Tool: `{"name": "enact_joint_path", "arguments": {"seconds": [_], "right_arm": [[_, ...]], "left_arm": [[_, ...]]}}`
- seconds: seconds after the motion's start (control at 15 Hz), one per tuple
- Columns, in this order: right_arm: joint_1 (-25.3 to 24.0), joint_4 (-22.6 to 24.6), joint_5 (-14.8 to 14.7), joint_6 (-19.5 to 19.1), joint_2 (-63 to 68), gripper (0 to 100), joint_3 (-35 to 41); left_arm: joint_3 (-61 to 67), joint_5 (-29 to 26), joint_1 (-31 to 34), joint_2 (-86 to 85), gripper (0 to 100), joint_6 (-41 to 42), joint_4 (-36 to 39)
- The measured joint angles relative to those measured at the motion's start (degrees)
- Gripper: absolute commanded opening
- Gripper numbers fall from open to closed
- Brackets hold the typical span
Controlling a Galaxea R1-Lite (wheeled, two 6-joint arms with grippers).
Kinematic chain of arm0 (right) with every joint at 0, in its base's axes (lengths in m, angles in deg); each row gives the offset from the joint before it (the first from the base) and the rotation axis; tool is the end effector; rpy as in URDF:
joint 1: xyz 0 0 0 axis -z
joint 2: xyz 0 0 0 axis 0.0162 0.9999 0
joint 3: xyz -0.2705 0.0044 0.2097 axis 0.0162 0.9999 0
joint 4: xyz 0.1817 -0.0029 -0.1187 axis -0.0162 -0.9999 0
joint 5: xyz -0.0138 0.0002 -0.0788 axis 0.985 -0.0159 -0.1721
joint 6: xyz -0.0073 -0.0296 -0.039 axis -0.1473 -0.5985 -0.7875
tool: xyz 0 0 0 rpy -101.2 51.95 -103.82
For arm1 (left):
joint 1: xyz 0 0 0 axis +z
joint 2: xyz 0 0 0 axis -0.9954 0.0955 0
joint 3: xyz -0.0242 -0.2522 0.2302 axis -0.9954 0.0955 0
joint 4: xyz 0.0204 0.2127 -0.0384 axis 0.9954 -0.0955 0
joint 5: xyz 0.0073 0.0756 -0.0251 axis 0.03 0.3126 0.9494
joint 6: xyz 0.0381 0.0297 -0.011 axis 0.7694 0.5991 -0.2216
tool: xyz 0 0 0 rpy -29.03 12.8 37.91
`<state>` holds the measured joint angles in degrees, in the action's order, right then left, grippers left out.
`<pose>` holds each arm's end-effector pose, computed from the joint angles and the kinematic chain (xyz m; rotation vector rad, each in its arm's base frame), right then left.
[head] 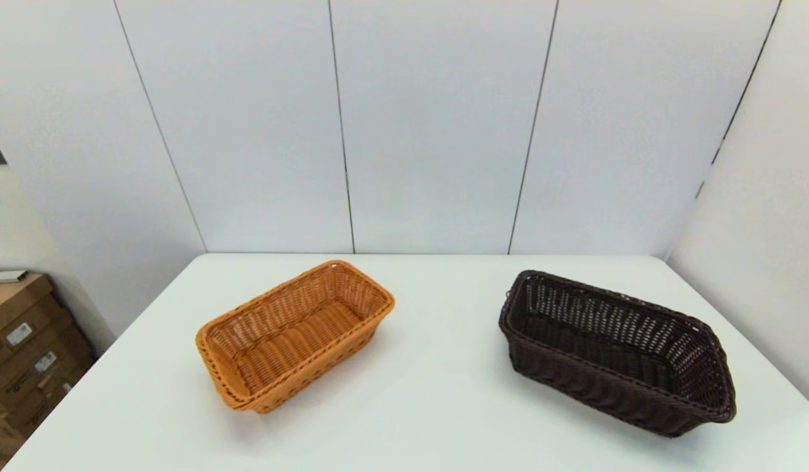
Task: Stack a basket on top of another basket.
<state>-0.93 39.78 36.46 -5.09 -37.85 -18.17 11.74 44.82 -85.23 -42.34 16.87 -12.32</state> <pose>-0.0131 -0.0003 0.0746 -0.0017 0.0717 -0.0081 -0.0093 -0.0002 0.0752 0.0180 0.0002 -0.0177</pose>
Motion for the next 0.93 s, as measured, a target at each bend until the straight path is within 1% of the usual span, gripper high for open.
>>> {"name": "enact_joint_path", "arguments": {"seconds": [0.13,0.2,0.47,0.73,0.93], "right_arm": [[0.02,0.0,0.02,0.02,0.0,100,0.0],[0.02,0.0,0.02,0.02,0.0,100,0.0],[0.0,0.0,0.0,0.0,0.0,100,0.0],[0.0,-0.01,0.05,-0.02,0.0,100,0.0],[0.05,-0.01,0.02,-0.02,0.0,100,0.0]], "left_arm": [[-0.41,-0.33,0.0,0.0,100,0.37,-1.35],[-1.37,-0.49,0.0,0.07,100,0.5,-3.17],[-10.86,-3.44,0.0,3.75,100,0.37,-16.82],[-20.58,-3.6,0.0,17.79,100,-1.3,-20.69],[-30.56,-2.74,0.05,34.28,100,-5.96,-24.21]]}}
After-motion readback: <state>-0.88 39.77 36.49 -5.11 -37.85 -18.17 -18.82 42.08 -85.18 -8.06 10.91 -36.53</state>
